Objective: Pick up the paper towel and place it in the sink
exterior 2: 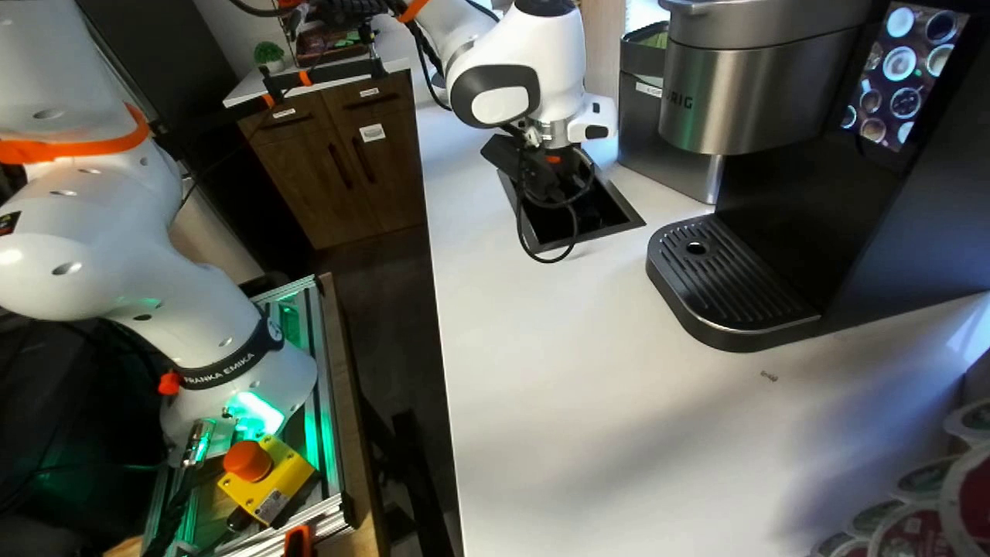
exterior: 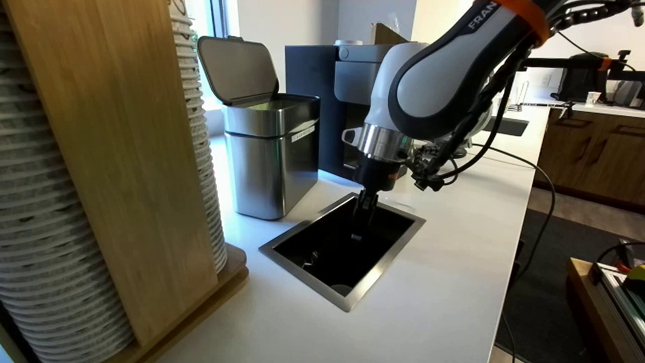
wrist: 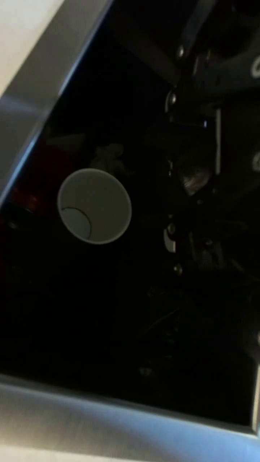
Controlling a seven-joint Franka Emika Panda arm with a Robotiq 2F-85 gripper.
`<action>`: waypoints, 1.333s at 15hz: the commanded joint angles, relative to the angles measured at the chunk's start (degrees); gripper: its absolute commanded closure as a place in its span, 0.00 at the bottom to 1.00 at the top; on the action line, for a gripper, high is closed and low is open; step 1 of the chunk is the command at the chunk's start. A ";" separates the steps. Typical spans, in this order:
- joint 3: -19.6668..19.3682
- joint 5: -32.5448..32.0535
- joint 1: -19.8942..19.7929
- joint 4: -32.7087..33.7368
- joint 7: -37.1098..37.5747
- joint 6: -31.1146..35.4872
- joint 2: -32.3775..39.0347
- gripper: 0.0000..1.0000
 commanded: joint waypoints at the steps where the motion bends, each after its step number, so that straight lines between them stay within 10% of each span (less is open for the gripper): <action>1: 0.76 0.81 -0.61 -2.68 1.16 -0.56 -5.89 0.16; 4: -1.42 -1.17 0.25 -4.75 6.28 -2.65 -11.12 0.00; 20: -12.10 -14.90 -3.29 -21.66 22.88 -11.67 -38.80 0.00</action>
